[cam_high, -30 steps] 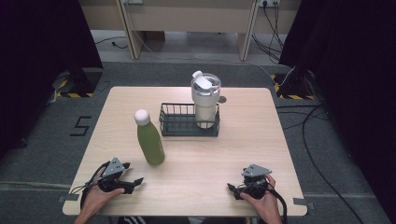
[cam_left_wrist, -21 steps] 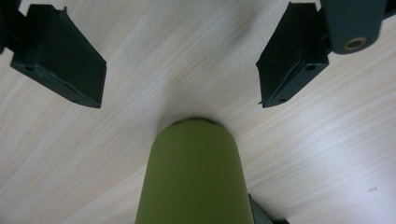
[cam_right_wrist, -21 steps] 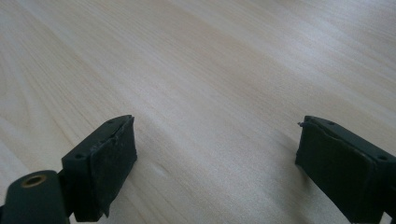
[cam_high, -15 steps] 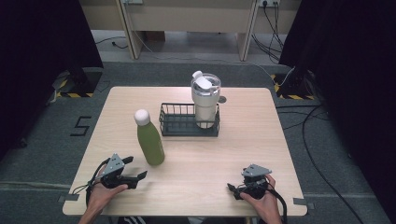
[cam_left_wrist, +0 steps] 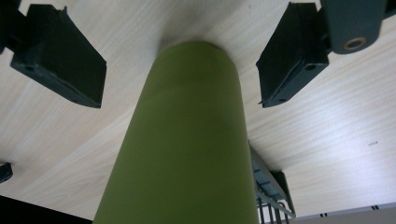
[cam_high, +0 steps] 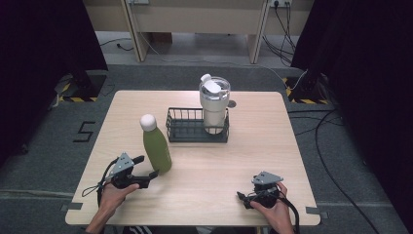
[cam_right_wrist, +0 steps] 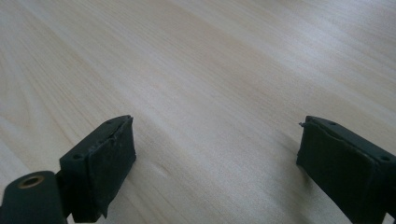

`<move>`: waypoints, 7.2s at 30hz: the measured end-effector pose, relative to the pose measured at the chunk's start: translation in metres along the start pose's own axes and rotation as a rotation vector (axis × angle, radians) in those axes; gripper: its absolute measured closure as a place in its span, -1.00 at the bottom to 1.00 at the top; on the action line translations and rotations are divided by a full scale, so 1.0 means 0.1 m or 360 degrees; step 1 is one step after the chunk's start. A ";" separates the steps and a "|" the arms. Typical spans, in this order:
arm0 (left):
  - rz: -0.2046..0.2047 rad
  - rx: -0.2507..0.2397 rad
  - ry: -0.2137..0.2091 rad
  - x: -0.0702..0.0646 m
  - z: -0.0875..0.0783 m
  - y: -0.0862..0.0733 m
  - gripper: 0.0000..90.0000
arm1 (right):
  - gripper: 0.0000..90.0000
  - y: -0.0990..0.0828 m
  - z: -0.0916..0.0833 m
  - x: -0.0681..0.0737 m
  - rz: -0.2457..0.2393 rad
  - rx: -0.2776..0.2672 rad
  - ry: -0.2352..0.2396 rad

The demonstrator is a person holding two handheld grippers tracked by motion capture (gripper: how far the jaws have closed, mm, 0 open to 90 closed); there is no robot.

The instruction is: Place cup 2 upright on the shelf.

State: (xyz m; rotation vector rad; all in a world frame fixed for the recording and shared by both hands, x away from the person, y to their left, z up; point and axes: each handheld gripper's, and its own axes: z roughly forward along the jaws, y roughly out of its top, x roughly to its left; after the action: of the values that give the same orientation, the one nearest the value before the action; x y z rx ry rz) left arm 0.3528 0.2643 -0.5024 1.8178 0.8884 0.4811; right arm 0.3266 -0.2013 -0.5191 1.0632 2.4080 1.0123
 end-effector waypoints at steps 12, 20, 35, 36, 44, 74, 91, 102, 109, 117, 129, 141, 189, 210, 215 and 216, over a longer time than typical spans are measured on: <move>-0.0030 -0.0049 -0.0017 -0.01 0.16 0.05 -0.67 | -0.75 0.00 0.00 0.00 0.0000 0.0001 0.0001; -0.0053 -0.0095 0.0002 0.01 0.30 0.03 -0.67 | -0.76 0.00 0.00 0.00 0.0001 0.0004 0.0003; -0.0080 -0.0222 -0.0041 0.04 0.48 0.10 -0.63 | -0.79 0.01 0.01 0.00 -0.0006 0.0007 0.0011; -0.0082 -0.0230 -0.0041 0.04 0.49 0.10 -0.63 | -0.79 0.01 0.01 0.00 -0.0008 0.0008 0.0010; -0.0052 -0.0239 -0.0022 0.03 0.49 0.11 -0.58 | -0.79 0.01 0.01 0.00 -0.0006 0.0007 0.0010; 0.0058 -0.0163 -0.0030 -0.09 0.34 0.45 -0.56 | -0.81 0.01 0.02 0.01 -0.0011 0.0009 0.0011; 0.0065 -0.0156 -0.0097 -0.12 0.33 0.81 -0.55 | -0.81 0.01 0.02 0.01 -0.0010 0.0010 0.0010; 0.0018 -0.0131 -0.0109 -0.01 0.36 1.16 -0.55 | -0.82 0.01 0.02 0.01 -0.0010 0.0012 0.0011; 0.0011 -0.0099 -0.0116 0.05 0.45 1.39 -0.55 | -0.82 0.02 0.02 0.01 -0.0011 0.0011 0.0013; 0.0026 -0.0120 -0.0096 0.13 0.55 1.58 -0.55 | -0.82 0.02 0.02 0.01 -0.0011 0.0011 0.0014; -0.0008 -0.0106 -0.0058 0.28 0.73 1.75 -0.55 | -0.83 0.02 0.02 0.01 -0.0003 0.0012 0.0013; -0.0023 -0.0115 0.0018 0.41 0.99 1.84 -0.55 | -0.84 0.02 0.02 0.01 -0.0006 0.0015 0.0014; -0.0062 -0.0109 0.0038 0.42 1.59 1.53 -0.55 | -0.86 0.02 0.03 0.01 -0.0017 0.0014 0.0019; -0.0021 -0.0080 0.0069 0.41 1.67 1.35 -0.55 | -0.86 0.02 0.03 0.01 -0.0016 0.0016 0.0019; 0.0014 -0.0086 0.0072 0.38 1.65 1.32 -0.56 | -0.86 0.02 0.03 0.01 -0.0024 0.0014 0.0019; 0.0017 -0.0087 0.0072 0.38 1.65 1.32 -0.56 | -0.86 0.02 0.03 0.01 -0.0026 0.0014 0.0020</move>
State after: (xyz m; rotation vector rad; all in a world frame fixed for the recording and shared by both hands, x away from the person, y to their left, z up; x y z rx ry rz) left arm 0.5351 0.1629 -0.4524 1.7685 0.8885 0.5501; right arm 0.3286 -0.1981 -0.5195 1.0416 2.4295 1.0065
